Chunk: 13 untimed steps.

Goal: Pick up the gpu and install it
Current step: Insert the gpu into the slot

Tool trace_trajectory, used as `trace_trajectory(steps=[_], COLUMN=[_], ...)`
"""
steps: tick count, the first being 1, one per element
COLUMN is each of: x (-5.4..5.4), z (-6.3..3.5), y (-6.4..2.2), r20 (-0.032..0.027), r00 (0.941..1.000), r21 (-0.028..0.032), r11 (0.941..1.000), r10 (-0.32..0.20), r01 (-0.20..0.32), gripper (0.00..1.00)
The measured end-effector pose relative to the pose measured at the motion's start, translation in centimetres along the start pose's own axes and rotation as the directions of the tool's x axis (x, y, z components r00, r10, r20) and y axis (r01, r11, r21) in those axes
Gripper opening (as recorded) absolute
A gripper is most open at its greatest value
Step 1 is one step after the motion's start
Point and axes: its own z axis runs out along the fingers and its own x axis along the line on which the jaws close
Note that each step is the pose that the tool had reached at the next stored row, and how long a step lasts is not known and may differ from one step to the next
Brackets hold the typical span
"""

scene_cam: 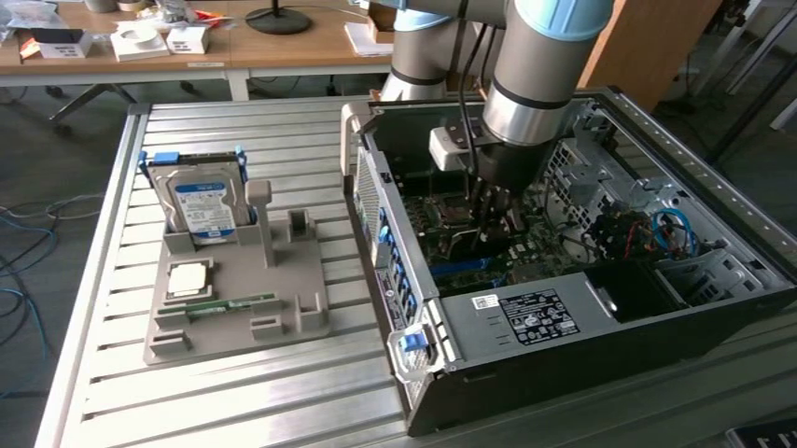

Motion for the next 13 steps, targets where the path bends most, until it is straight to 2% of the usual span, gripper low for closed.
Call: trace_trajectory(steps=[13], x=[0.00], z=[0.29], y=[0.05], r20=[0.0000], r00=[1.0000], r21=[0.0000], r11=[1.0000], r10=[0.000], r01=[0.000], gripper=[0.26])
